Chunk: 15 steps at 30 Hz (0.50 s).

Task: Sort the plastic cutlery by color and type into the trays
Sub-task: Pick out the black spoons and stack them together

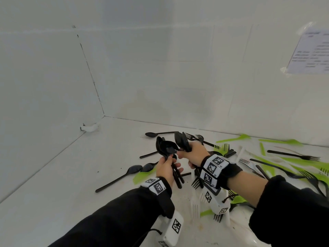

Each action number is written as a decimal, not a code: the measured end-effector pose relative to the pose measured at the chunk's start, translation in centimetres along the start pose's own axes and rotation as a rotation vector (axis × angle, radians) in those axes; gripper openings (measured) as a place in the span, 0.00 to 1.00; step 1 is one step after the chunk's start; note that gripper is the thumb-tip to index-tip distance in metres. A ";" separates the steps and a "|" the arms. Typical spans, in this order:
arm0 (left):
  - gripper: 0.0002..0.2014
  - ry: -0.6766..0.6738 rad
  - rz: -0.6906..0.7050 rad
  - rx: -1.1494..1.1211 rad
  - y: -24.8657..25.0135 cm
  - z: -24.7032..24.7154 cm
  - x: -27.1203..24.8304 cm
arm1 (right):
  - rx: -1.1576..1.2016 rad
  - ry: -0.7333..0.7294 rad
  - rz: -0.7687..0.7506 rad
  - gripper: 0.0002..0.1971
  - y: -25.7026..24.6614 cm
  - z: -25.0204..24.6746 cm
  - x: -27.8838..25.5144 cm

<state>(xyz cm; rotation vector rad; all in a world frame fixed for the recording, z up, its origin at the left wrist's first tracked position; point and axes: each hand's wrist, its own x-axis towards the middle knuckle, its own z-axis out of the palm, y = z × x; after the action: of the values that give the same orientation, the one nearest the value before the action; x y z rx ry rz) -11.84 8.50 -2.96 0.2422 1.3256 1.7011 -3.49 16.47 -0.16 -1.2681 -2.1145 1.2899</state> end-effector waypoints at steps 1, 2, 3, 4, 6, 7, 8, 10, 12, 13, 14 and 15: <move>0.11 -0.008 -0.001 -0.006 0.0 0.1 -0.1 | 0.023 0.008 0.017 0.05 0.0 0.2 -0.2; 0.10 -0.017 -0.003 -0.011 -0.1 0.2 -0.2 | 0.038 0.017 0.038 0.05 -0.1 0.3 -0.5; 0.09 -0.028 -0.004 -0.014 0.0 0.2 -0.3 | 0.040 0.026 0.057 0.05 -0.2 0.4 -0.6; 0.09 -0.037 -0.005 -0.015 -0.1 0.3 -0.5 | 0.030 0.030 0.070 0.06 -0.3 0.5 -0.9; 0.08 -0.043 0.002 -0.008 -0.1 0.4 -0.7 | 0.005 0.029 0.076 0.06 -0.4 0.6 -1.4; 0.08 -0.039 0.013 -0.001 -0.2 0.4 -0.7 | -0.002 0.025 0.068 0.05 -0.4 0.6 -1.7; 0.08 -0.031 0.026 0.007 -0.2 0.4 -0.8 | -0.013 0.018 0.055 0.04 -0.4 0.6 -2.0; 0.09 0.001 0.052 0.033 -0.2 0.3 -0.7 | -0.037 0.001 0.021 0.02 -0.5 0.6 -2.5; 0.07 0.043 0.075 0.060 0.0 0.2 -0.5 | -0.057 -0.031 -0.003 0.01 -0.6 0.6 -2.8; 0.07 0.061 0.081 0.070 0.1 0.0 -0.3 | -0.064 -0.050 -0.010 0.02 -0.5 0.6 -2.9; 0.08 0.073 0.084 0.081 0.3 -0.1 -0.2 | -0.064 -0.061 -0.012 0.02 -0.5 0.6 -2.9; 0.08 0.078 0.086 0.093 0.4 -0.3 -0.1 | -0.057 -0.066 -0.009 0.02 -0.3 0.6 -2.9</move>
<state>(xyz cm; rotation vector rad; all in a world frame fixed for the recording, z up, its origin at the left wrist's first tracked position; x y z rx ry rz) -12.18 8.25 -2.71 0.2927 1.4724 1.7371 -2.53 13.65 0.22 -1.2541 -2.2146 1.2931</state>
